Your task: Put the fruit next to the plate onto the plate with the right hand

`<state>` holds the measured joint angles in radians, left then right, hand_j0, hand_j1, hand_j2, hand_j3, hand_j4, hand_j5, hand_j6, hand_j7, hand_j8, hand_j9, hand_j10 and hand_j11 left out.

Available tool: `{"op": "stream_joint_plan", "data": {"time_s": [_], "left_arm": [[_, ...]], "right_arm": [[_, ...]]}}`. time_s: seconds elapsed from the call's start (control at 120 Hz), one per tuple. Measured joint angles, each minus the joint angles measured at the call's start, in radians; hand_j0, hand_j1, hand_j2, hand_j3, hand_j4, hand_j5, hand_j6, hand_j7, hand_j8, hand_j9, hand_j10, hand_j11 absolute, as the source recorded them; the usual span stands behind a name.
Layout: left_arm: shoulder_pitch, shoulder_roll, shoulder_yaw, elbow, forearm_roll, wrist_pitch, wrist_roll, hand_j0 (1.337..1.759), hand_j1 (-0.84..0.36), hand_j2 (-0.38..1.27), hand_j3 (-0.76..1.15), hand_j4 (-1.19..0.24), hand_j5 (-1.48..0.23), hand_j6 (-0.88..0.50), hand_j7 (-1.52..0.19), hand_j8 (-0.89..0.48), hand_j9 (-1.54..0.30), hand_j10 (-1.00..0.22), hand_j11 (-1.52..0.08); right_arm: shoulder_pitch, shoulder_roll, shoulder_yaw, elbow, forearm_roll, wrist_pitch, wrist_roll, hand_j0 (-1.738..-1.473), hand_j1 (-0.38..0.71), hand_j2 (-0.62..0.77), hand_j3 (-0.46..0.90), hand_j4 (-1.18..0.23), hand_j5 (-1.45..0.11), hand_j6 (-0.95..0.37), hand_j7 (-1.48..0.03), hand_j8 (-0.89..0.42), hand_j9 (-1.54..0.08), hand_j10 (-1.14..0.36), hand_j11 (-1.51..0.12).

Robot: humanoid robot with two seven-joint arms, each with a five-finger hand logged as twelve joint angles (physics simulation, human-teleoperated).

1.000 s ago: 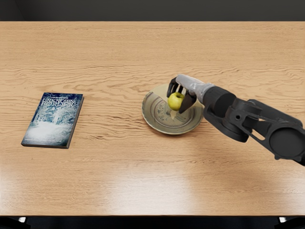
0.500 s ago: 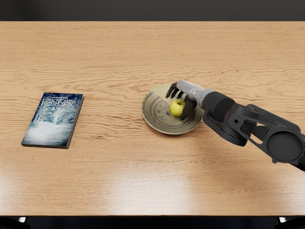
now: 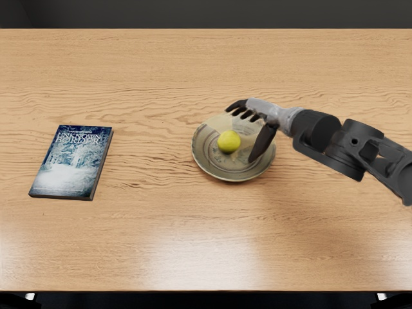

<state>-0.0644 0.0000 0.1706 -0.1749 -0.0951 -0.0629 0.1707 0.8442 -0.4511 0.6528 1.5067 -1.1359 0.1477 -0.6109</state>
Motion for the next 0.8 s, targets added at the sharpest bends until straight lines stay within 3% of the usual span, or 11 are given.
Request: {"op": "stream_joint_plan", "data": {"time_s": [0.45,0.65,0.8], "left_arm": [[0.000,0.000,0.000,0.000,0.000,0.000,0.000,1.658,0.35,0.00,0.00,0.00,0.00,0.00,0.00,0.00,0.00,0.00,0.00],[0.000,0.000,0.001,-0.003,0.000,0.000,0.000,1.658,0.35,0.00,0.00,0.00,0.00,0.00,0.00,0.00,0.00,0.00,0.00],[0.000,0.000,0.001,-0.004,0.000,0.000,0.001,1.658,0.35,0.00,0.00,0.00,0.00,0.00,0.00,0.00,0.00,0.00,0.00]], "right_arm": [[-0.003,-0.324,0.183,0.029,0.653,0.426,0.000,-1.658,-0.30,-0.01,0.00,-0.04,-0.05,-0.04,-0.05,-0.04,-0.05,-0.04,-0.05],[-0.012,-0.431,0.226,0.027,0.816,0.458,0.000,-1.658,-0.33,0.00,0.00,-0.02,-0.02,-0.02,-0.02,-0.02,-0.02,-0.02,-0.02],[-0.018,-0.460,0.231,0.026,0.858,0.462,0.000,-1.658,-0.34,0.00,0.00,-0.01,-0.01,-0.01,-0.01,-0.01,-0.01,-0.01,-0.01]]}}
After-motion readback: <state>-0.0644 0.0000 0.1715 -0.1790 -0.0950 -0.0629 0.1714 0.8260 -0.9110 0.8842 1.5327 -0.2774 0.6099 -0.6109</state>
